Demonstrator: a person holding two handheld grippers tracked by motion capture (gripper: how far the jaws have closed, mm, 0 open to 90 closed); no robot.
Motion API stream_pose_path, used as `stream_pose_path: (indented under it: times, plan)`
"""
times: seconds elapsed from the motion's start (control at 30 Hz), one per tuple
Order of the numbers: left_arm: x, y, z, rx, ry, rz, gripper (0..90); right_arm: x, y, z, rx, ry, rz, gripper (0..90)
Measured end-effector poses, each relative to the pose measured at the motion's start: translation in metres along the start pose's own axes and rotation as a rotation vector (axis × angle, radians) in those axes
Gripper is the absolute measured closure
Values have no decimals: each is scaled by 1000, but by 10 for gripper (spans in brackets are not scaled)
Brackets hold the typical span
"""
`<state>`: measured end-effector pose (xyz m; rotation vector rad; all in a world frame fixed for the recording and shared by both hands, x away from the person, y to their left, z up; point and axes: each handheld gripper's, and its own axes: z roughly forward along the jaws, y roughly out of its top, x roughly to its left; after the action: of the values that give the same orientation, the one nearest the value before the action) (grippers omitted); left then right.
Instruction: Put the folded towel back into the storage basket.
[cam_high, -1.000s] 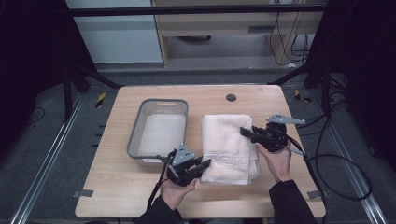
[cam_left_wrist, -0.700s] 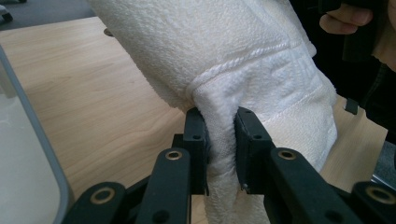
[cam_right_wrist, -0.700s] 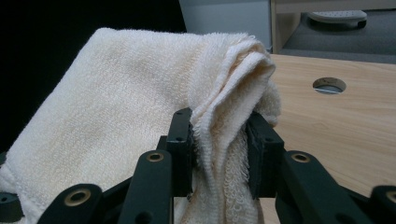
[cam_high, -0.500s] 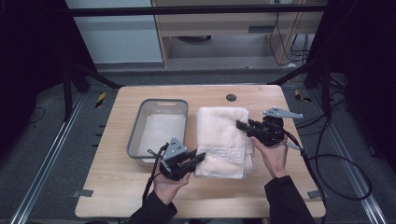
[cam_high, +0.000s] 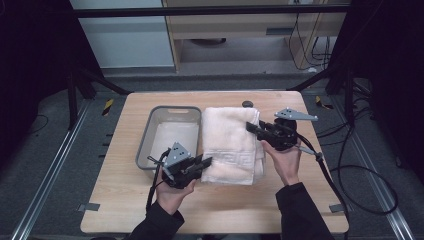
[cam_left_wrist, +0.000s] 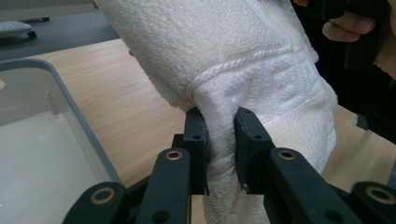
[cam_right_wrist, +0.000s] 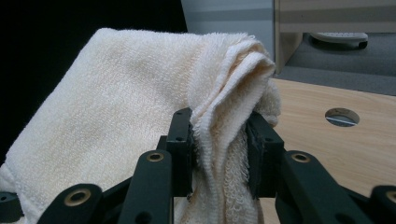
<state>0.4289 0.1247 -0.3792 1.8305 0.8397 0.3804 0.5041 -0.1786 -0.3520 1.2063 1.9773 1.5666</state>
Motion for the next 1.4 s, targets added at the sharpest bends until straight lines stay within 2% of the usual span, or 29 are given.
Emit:
stream_pose_path:
  times: [0.37,0.43,1.17,1.4]
  plan:
    - [12,5,-13,-27,22,-8,758,14,14,10,-12,1,-23,669]
    - [13,6,-16,-31,27,1,758,17,17,12,-18,3,-26,669]
    - [40,12,-42,-60,63,-49,758,47,42,42,-12,10,-70,669]
    - [51,13,-51,-72,86,-58,758,56,50,52,-12,17,-78,669]
